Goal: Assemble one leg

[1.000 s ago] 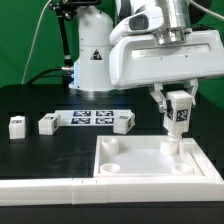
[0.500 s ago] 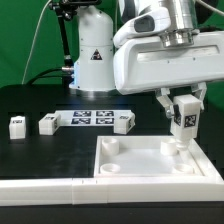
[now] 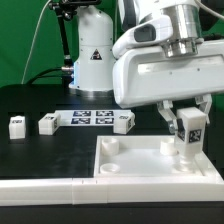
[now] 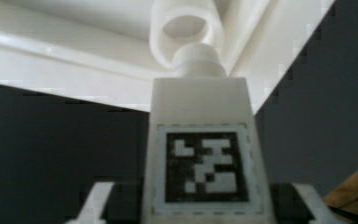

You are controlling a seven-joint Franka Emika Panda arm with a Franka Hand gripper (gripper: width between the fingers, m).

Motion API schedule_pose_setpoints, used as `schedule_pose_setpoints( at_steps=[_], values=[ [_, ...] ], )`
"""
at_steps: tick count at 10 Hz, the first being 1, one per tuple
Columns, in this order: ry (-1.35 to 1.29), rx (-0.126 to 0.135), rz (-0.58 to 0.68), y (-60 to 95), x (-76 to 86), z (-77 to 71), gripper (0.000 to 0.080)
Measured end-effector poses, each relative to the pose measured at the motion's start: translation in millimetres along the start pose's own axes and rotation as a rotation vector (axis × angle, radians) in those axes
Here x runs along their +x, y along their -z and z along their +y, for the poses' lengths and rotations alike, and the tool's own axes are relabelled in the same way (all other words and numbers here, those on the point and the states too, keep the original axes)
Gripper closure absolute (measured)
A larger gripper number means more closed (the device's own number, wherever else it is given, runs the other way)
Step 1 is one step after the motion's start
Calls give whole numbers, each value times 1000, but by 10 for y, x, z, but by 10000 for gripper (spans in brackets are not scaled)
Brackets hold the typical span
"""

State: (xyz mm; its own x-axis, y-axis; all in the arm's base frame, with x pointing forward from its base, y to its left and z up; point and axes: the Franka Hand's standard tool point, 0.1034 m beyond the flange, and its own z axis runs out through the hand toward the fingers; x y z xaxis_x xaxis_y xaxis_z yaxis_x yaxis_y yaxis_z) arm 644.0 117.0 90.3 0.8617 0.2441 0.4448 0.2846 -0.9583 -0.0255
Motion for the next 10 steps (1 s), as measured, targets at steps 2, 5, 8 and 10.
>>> schedule_pose_setpoints(
  at_steps=[2, 5, 8, 10],
  values=[
    [-2, -12, 40, -15, 18, 34, 509],
    [-1, -16, 53, -13, 15, 34, 509],
    [2, -16, 49, 81, -1, 18, 509],
    [2, -18, 45, 57, -74, 21, 509]
  ],
)
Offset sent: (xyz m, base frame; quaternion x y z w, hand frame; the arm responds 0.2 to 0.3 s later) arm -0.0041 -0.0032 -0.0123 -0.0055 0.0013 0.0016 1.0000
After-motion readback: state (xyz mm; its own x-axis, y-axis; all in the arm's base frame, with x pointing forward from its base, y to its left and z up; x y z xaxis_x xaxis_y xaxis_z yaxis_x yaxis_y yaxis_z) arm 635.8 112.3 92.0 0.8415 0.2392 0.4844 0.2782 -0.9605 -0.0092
